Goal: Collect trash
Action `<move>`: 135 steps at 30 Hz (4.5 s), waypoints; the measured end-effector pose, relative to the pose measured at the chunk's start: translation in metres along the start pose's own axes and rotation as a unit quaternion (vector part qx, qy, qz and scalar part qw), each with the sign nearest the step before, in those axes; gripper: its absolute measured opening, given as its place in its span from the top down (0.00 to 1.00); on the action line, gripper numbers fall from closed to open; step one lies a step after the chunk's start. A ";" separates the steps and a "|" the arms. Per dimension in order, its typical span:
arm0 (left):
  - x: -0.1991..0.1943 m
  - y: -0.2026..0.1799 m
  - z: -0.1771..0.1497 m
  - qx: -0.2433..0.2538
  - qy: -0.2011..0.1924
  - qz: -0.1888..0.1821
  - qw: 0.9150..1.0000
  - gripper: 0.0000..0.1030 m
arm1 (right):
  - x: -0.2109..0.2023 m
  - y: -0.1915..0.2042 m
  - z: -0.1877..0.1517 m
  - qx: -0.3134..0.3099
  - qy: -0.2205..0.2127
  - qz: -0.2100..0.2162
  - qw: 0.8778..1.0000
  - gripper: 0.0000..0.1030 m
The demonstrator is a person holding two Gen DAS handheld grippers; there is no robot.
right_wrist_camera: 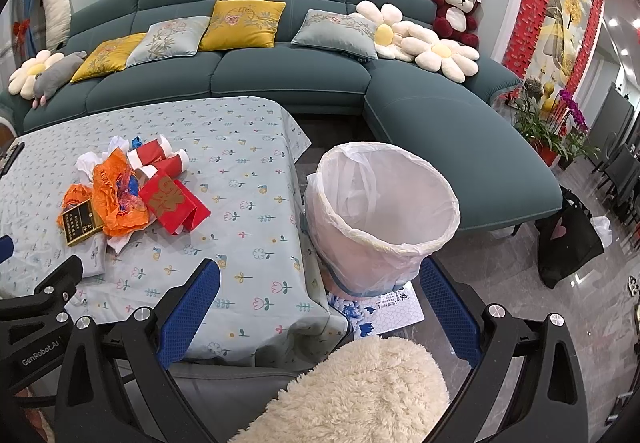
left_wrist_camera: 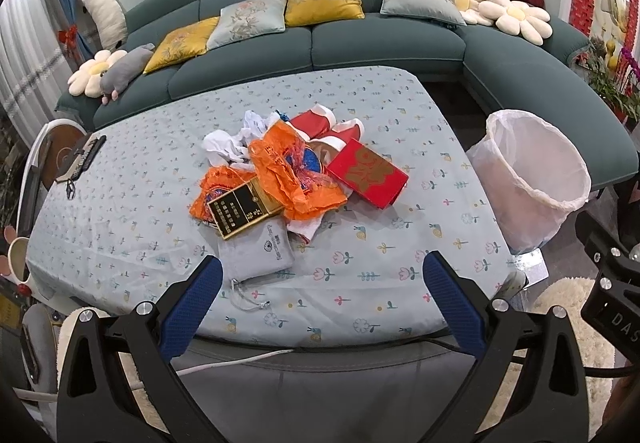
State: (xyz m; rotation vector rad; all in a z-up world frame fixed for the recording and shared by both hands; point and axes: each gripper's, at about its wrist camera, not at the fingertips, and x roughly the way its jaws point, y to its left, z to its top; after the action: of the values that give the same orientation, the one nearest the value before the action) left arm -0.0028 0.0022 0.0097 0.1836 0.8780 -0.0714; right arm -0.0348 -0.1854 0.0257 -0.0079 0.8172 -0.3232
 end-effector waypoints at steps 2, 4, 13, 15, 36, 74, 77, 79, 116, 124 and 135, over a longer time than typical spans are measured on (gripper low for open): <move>-0.001 0.001 0.000 -0.001 0.000 0.001 1.000 0.07 | -0.001 0.002 0.000 -0.004 0.000 0.000 1.000 0.08; -0.001 0.001 -0.001 -0.005 0.006 0.001 1.000 0.07 | -0.002 0.004 0.000 -0.011 -0.002 -0.001 1.000 0.08; -0.004 0.004 -0.007 -0.014 0.017 0.002 1.000 0.07 | -0.006 0.007 -0.001 -0.021 -0.005 -0.002 1.000 0.08; -0.004 0.005 -0.008 -0.015 0.018 0.001 1.000 0.07 | -0.007 0.007 -0.002 -0.023 -0.006 -0.002 1.000 0.08; -0.012 -0.001 -0.006 -0.016 0.014 -0.016 1.000 0.07 | -0.010 0.005 -0.002 -0.024 -0.010 -0.007 1.000 0.08; 0.016 0.026 0.009 -0.056 0.001 -0.039 0.998 0.07 | 0.004 0.010 0.015 -0.004 -0.007 -0.008 1.000 0.08; 0.027 0.043 0.007 -0.075 0.009 -0.037 0.996 0.07 | 0.010 0.023 0.018 -0.013 -0.005 -0.006 1.000 0.08; 0.033 0.054 0.006 -0.083 0.014 -0.030 0.996 0.07 | 0.013 0.031 0.019 -0.018 -0.004 -0.001 1.000 0.08; 0.174 0.106 -0.018 -0.159 0.172 -0.056 0.971 0.76 | 0.158 0.152 0.042 -0.076 0.102 0.100 0.987 0.29; 0.163 0.115 -0.017 -0.164 0.177 -0.088 0.966 0.94 | 0.194 0.169 0.057 -0.114 0.107 0.140 0.978 0.34; 0.151 0.105 -0.012 -0.156 0.177 -0.095 0.967 0.95 | 0.193 0.173 0.031 -0.118 0.159 0.200 0.960 0.95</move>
State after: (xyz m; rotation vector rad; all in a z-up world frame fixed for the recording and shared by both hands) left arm 0.0985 0.1095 -0.1009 -0.1904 1.2492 -0.0795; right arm 0.1585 -0.0798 -0.1138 -0.0137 1.1483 0.1621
